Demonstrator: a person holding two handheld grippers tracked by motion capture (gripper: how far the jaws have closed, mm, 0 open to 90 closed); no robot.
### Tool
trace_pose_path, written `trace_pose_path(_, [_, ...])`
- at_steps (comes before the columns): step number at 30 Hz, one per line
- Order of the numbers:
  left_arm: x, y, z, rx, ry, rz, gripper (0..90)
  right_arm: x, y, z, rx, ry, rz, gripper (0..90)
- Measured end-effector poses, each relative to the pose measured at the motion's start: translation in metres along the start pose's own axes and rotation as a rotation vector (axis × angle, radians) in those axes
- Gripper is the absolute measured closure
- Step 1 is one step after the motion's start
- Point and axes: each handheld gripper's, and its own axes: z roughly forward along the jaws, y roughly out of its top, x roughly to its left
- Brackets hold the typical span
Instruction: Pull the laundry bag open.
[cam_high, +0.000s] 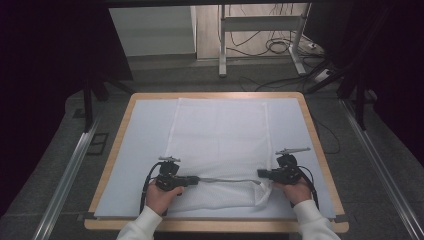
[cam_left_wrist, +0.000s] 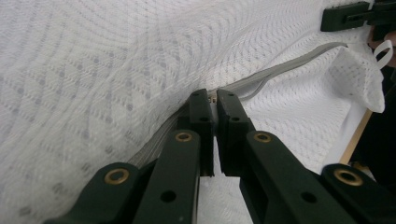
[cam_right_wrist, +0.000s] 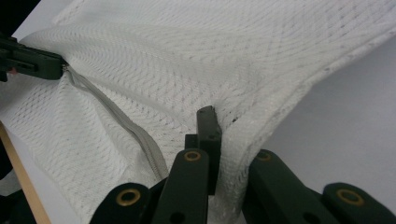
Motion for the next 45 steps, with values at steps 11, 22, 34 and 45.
trace_pose_path(11, [0.005, -0.003, -0.012, -0.014, 0.016, -0.002, 86.4, 0.0, 0.0, 0.0, 0.0, 0.002, -0.003, 88.7])
trace_pose_path(22, [0.012, -0.007, -0.023, -0.03, 0.035, -0.009, 86.4, 0.0, 0.0, 0.0, -0.004, -0.001, 0.001, 88.6])
trace_pose_path(34, [0.02, -0.012, -0.039, -0.054, 0.043, -0.023, 86.3, 0.0, -0.001, 0.001, -0.001, -0.001, -0.003, 88.7])
trace_pose_path(45, [0.025, -0.017, -0.051, -0.072, 0.07, -0.027, 86.4, 0.0, -0.001, 0.001, -0.002, -0.005, 0.001, 88.7])
